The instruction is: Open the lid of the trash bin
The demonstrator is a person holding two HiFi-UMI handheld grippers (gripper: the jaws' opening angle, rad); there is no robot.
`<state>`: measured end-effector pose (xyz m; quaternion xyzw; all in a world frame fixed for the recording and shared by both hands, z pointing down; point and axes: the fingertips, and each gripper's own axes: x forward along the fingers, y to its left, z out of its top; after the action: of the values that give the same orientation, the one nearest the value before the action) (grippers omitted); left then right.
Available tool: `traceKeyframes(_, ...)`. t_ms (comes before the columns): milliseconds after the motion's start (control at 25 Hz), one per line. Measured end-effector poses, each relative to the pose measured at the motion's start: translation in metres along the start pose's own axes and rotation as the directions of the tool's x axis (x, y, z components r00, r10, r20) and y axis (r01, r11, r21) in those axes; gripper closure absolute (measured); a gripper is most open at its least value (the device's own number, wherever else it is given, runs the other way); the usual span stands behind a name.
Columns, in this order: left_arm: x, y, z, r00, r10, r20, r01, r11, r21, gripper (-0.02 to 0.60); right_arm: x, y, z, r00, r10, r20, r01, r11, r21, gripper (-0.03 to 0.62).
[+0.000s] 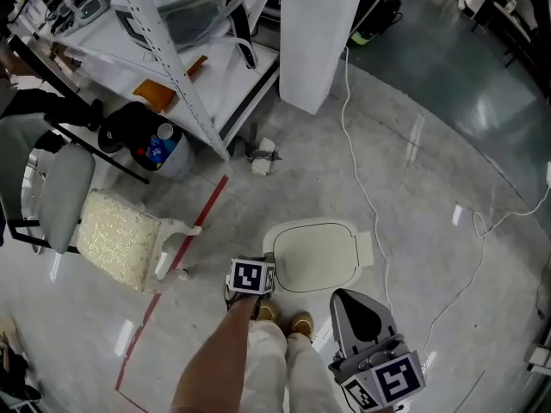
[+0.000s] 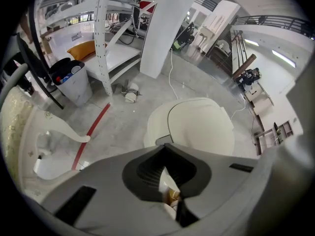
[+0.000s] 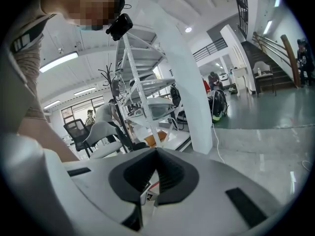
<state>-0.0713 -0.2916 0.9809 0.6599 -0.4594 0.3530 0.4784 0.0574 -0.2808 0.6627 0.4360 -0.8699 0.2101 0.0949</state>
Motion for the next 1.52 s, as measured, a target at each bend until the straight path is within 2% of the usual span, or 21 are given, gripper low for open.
traceKeyframes(440,0.005,0.005,-0.001,1.0,0.012,0.017,-0.011,0.999,-0.038,0.575,-0.003,0.0,-0.011,1.0,0.009,-0.017,-0.009,1.0,0.011,0.574)
traceKeyframes(680,0.006,0.005,-0.002,1.0,0.014,0.016,-0.014,1.0,-0.016,0.575,-0.004,0.003,-0.018,1.0,0.008,-0.02,-0.008,1.0,0.014,0.574)
traceKeyframes(800,0.005,0.004,-0.002,1.0,0.021,0.02,-0.021,1.0,-0.008,0.574,-0.006,0.009,-0.023,0.999,0.033,-0.04,-0.032,0.999,0.018,0.574)
traceKeyframes(1160,0.006,0.0,0.0,1.0,-0.011,-0.004,0.011,0.999,0.034,0.575,-0.007,0.017,-0.031,0.998,0.045,-0.045,-0.043,0.998,0.035,0.574)
traceKeyframes(1360,0.001,-0.005,0.001,1.0,-0.016,-0.008,0.016,1.0,-0.017,0.577,-0.009,0.02,-0.026,0.998,0.052,-0.042,-0.051,0.998,0.03,0.574)
traceKeyframes(1520,-0.01,-0.01,0.005,1.0,-0.021,-0.013,0.02,0.999,-0.037,0.577,-0.012,0.017,-0.011,1.0,0.025,-0.017,-0.025,0.999,0.04,0.574)
